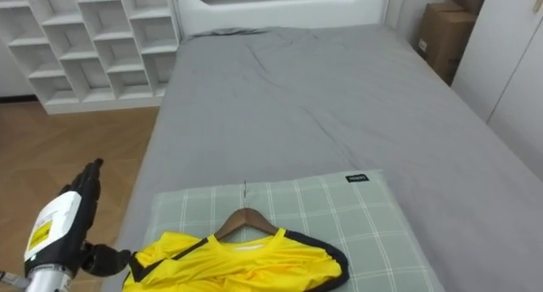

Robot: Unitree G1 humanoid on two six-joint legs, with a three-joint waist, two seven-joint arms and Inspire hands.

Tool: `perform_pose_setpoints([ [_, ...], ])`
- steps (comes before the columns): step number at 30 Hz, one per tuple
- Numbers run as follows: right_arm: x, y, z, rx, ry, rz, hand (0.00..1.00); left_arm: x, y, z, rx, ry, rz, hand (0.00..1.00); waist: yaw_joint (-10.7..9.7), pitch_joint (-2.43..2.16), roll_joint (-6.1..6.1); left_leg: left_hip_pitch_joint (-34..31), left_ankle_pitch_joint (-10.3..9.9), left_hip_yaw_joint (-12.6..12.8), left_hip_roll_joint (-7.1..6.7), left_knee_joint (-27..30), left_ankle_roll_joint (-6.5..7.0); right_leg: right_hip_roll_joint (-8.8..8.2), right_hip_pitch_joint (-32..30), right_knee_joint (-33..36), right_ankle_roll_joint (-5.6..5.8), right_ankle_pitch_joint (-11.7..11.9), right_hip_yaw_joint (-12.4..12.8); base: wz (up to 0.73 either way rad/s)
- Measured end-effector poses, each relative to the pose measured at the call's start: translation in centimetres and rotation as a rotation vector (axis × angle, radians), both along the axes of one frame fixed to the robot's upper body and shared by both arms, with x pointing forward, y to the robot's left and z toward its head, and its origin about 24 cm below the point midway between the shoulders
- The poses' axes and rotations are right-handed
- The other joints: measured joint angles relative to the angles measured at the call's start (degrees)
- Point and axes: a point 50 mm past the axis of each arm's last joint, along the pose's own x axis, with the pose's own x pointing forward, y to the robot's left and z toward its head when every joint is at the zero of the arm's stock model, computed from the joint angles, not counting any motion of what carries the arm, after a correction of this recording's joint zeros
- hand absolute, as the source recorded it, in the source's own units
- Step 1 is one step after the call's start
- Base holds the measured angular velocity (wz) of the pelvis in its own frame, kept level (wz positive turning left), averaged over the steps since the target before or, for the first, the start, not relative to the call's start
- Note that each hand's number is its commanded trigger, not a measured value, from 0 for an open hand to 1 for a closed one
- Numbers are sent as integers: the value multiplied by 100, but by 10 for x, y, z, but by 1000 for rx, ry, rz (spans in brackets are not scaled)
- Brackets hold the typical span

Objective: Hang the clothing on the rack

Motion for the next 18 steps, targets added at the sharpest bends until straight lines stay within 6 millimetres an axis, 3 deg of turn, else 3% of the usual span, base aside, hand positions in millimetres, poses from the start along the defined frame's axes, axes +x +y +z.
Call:
perform_pose_setpoints([
  [8, -3, 0, 0, -14, 56, 70, 0, -5, -14, -20, 12, 116, -64, 0, -87, -26, 58, -25, 0, -1, 6, 0, -1, 4, -21, 0, -3, 3, -10, 0],
  [18, 5, 0, -1, -27, 42, 83, 0, 0, -18, -27, 57, 165, -100, 0, -232, 5, 37, -54, 0, -58, 8, -11, -2, 18, -19, -4, -5, 4, -1, 1],
])
